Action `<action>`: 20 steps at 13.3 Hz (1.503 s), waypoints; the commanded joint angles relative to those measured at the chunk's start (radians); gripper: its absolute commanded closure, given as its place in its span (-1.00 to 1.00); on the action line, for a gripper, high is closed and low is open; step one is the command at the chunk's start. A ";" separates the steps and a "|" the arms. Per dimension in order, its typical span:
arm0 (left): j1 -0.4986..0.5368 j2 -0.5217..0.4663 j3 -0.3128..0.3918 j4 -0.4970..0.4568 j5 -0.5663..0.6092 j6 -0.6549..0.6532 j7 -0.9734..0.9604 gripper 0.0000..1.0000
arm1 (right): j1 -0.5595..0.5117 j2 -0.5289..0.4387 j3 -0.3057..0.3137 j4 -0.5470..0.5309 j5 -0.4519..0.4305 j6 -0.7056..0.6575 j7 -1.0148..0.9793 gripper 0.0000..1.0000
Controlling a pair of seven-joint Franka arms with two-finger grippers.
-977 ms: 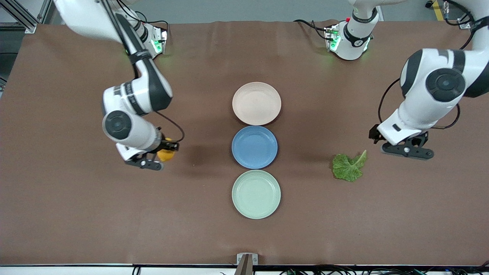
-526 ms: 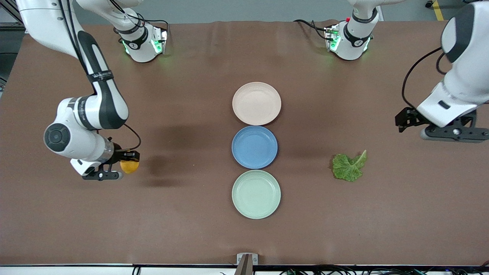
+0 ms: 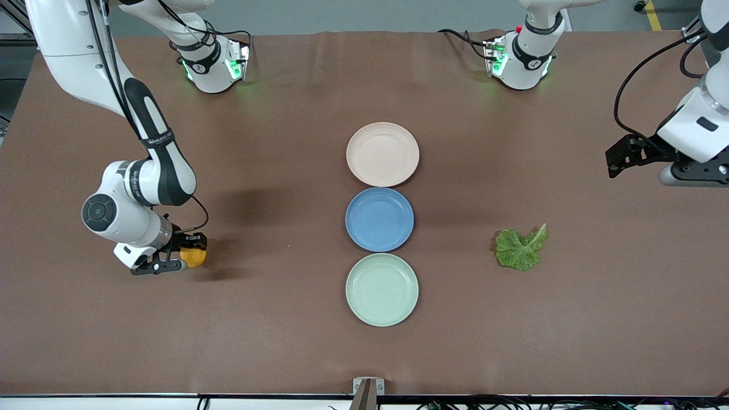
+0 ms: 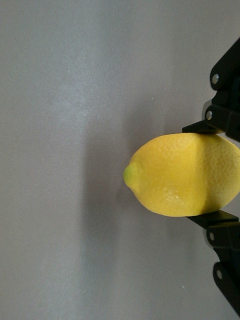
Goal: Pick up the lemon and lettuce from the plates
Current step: 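Lower the lemon onto the table and open the right gripper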
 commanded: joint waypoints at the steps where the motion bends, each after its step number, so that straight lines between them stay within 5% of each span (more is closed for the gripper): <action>1: 0.039 -0.037 -0.003 -0.006 -0.044 -0.041 -0.023 -1.00 | -0.015 0.006 0.020 -0.016 -0.007 0.022 -0.015 0.96; 4: 0.041 -0.039 -0.003 -0.006 -0.067 -0.041 -0.023 -1.00 | -0.015 0.013 0.020 -0.014 -0.007 0.022 -0.012 0.92; 5: 0.041 -0.036 -0.003 -0.006 -0.067 -0.041 -0.009 -1.00 | -0.015 0.014 0.020 -0.011 -0.007 0.021 -0.012 0.74; 7: 0.040 -0.037 -0.006 -0.003 -0.067 -0.041 -0.009 -1.00 | -0.024 0.016 0.020 -0.006 -0.007 0.017 -0.009 -0.96; 10: 0.040 -0.042 -0.011 -0.005 -0.067 -0.045 -0.007 -1.00 | -0.021 0.011 0.020 0.049 -0.008 -0.019 0.000 -1.00; 14: 0.036 -0.049 -0.017 0.002 -0.077 -0.079 -0.021 -1.00 | -0.041 -0.016 0.014 0.213 -0.010 -0.312 -0.001 -1.00; 18: 0.033 -0.076 -0.041 -0.002 -0.078 -0.084 -0.026 -1.00 | -0.042 -0.110 -0.026 0.237 -0.021 -0.449 -0.004 -1.00; 20: 0.038 -0.086 -0.045 -0.003 -0.079 -0.085 -0.024 -1.00 | -0.042 -0.147 -0.029 0.286 -0.094 -0.551 -0.001 -1.00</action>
